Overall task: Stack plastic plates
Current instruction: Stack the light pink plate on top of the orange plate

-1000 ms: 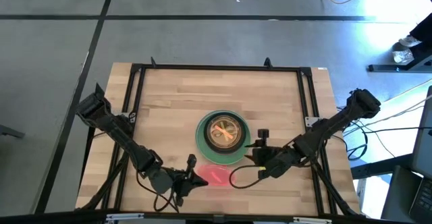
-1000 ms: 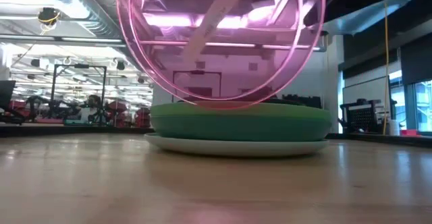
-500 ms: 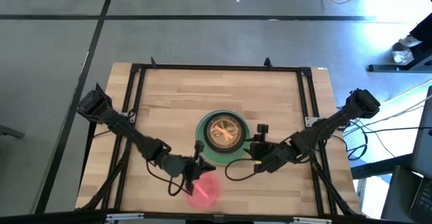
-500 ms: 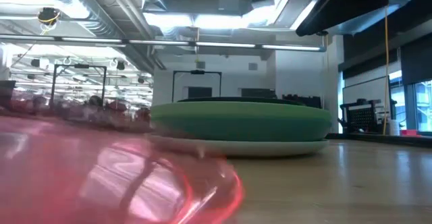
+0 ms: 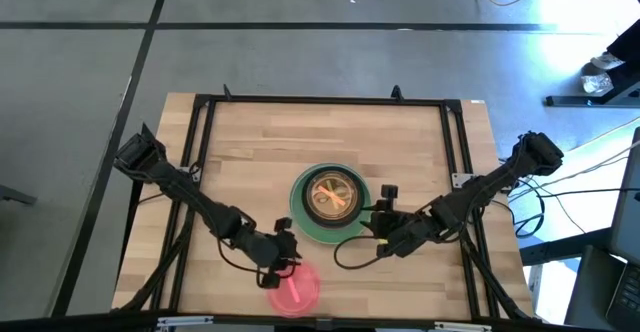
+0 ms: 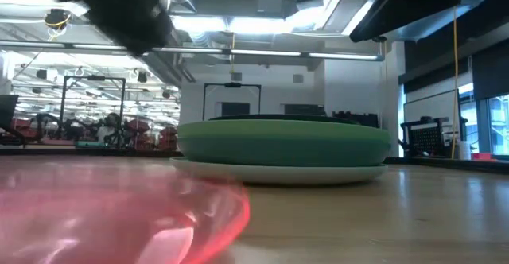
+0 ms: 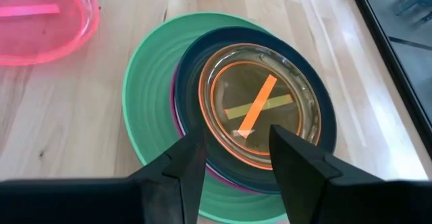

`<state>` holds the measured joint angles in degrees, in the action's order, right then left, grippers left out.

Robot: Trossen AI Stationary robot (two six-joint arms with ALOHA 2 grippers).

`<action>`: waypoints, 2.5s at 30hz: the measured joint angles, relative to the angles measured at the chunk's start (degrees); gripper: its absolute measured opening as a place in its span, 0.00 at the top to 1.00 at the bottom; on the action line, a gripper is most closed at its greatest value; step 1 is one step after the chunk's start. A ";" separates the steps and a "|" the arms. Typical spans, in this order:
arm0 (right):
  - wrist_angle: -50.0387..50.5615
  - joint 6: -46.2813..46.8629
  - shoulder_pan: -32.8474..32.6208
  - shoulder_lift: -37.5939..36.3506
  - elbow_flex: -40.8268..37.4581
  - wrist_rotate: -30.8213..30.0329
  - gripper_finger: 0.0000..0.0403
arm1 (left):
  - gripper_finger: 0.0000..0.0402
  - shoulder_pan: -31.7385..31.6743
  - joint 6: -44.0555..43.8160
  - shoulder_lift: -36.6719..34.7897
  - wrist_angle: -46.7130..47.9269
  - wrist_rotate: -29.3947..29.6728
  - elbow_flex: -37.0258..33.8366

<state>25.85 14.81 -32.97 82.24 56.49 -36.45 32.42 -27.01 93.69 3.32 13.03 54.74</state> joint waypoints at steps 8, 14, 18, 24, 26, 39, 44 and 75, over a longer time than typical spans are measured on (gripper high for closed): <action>-0.44 0.37 0.00 0.75 0.00 -0.01 0.62 | 0.74 2.38 -18.69 0.05 11.33 -0.07 0.00; -0.35 0.29 0.00 1.38 -0.02 -0.02 0.62 | 0.75 3.92 -22.97 1.71 12.44 1.93 0.00; -0.44 0.20 0.00 1.40 -0.02 0.00 0.62 | 0.75 3.93 -24.55 4.03 12.21 1.40 0.00; -0.43 0.17 0.00 1.40 -0.02 0.00 0.62 | 0.75 3.04 -26.39 6.81 12.71 0.96 0.00; -0.44 0.17 0.00 1.40 -0.02 0.00 0.62 | 0.75 2.51 -26.49 7.20 12.48 1.00 0.00; -0.42 0.15 0.00 1.40 -0.02 0.00 0.62 | 0.75 2.14 -26.44 7.28 12.29 -0.59 0.00; -0.42 0.13 0.00 1.40 -0.02 0.00 0.62 | 0.75 2.23 -25.06 7.29 12.16 -1.97 0.00; -0.37 -0.09 0.00 1.40 -0.02 -0.24 0.62 | 0.99 1.81 -12.99 11.28 7.33 -3.56 0.07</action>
<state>25.47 14.72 -32.97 83.64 56.47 -36.69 34.24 -40.00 104.97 10.66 9.47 54.81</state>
